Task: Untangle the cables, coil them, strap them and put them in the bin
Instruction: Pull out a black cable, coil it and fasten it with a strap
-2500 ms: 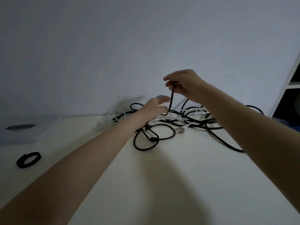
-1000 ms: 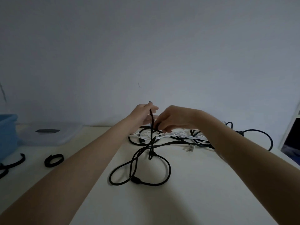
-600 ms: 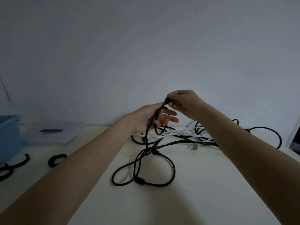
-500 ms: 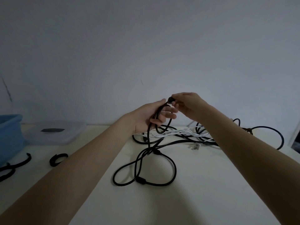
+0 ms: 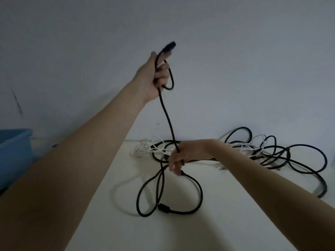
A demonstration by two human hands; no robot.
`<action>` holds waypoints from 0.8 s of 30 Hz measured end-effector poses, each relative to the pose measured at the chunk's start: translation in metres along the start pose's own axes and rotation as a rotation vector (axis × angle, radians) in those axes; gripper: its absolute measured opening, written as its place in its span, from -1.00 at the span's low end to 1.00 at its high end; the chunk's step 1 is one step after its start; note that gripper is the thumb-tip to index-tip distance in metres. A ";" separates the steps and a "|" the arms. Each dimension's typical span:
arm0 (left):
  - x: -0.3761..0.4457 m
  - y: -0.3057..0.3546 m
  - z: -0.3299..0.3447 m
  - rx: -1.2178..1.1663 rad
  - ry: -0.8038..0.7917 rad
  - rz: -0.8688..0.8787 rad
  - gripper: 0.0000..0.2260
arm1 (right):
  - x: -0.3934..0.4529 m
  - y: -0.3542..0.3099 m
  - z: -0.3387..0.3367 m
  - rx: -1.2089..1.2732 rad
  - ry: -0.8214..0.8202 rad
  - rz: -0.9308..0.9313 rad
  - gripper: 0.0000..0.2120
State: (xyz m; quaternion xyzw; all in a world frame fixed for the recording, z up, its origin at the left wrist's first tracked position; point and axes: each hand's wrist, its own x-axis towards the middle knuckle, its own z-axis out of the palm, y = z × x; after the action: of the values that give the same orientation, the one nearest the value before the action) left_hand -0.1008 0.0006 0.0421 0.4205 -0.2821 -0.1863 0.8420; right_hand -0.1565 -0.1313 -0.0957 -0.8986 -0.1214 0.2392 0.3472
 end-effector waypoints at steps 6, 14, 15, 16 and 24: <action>0.005 0.010 -0.006 0.299 0.178 -0.160 -0.48 | -0.001 0.003 -0.044 -0.168 0.755 0.157 -0.54; -0.018 -0.013 -0.010 0.171 -0.032 -0.418 -0.73 | -0.005 -0.017 -0.059 -0.691 0.323 0.460 -0.69; -0.026 -0.019 -0.013 0.260 -0.096 -0.474 -0.73 | -0.003 -0.022 -0.061 -0.574 0.319 0.406 -0.77; -0.033 -0.024 -0.016 0.347 -0.144 -0.519 -0.72 | -0.004 -0.026 -0.064 -0.427 0.321 0.331 -0.84; -0.060 -0.031 -0.048 0.470 -0.213 -0.624 -0.69 | -0.020 -0.033 -0.076 0.097 0.786 0.106 -0.61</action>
State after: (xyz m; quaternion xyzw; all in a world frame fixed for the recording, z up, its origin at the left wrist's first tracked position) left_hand -0.1188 0.0446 -0.0251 0.6452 -0.2614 -0.4059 0.5921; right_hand -0.1360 -0.1578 -0.0171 -0.9092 0.0790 -0.0999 0.3964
